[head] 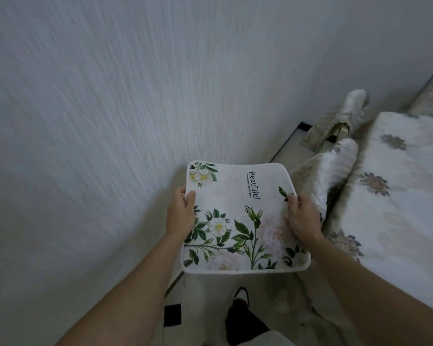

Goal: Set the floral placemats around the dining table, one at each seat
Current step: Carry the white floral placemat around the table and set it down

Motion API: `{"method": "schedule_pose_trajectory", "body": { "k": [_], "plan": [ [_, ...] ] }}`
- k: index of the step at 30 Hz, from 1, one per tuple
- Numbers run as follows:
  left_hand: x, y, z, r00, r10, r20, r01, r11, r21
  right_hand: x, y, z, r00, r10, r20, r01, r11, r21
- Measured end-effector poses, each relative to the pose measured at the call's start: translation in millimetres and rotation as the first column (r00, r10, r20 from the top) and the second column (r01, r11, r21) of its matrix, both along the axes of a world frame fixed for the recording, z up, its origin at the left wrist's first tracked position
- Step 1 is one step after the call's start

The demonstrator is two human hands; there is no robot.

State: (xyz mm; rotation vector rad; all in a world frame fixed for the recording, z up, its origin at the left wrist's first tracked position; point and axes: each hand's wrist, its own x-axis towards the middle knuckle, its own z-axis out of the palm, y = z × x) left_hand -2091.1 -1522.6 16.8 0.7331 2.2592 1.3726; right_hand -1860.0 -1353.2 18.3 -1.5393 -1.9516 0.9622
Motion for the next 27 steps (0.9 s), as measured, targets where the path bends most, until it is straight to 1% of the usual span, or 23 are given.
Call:
{"method": "schedule_pose_trajectory", "body": {
  "k": [3, 5, 10, 19, 27],
  "plan": [
    [-11, 45, 3, 0.998, -0.057, -0.024, 0.057, 0.998, -0.005, -3, 31, -2, 0.997, -0.074, -0.014, 0.074, 0.997, 0.022],
    [-23, 80, 4, 0.994, -0.1, -0.034, 0.099, 0.995, -0.015, -7, 53, -1, 0.992, -0.111, -0.056, 0.113, 0.993, 0.042],
    [-48, 187, 10, 0.979, -0.196, -0.064, 0.194, 0.98, -0.031, -16, 127, 3, 0.968, -0.207, -0.139, 0.213, 0.977, 0.023],
    [-61, 378, 18, 0.938, -0.341, -0.066, 0.335, 0.938, -0.093, -21, 279, 0, 0.918, -0.359, -0.17, 0.364, 0.931, -0.002],
    [-57, 485, 20, 0.892, -0.45, -0.051, 0.441, 0.888, -0.129, -9, 355, -6, 0.871, -0.467, -0.152, 0.469, 0.883, -0.021]
  ]
}}
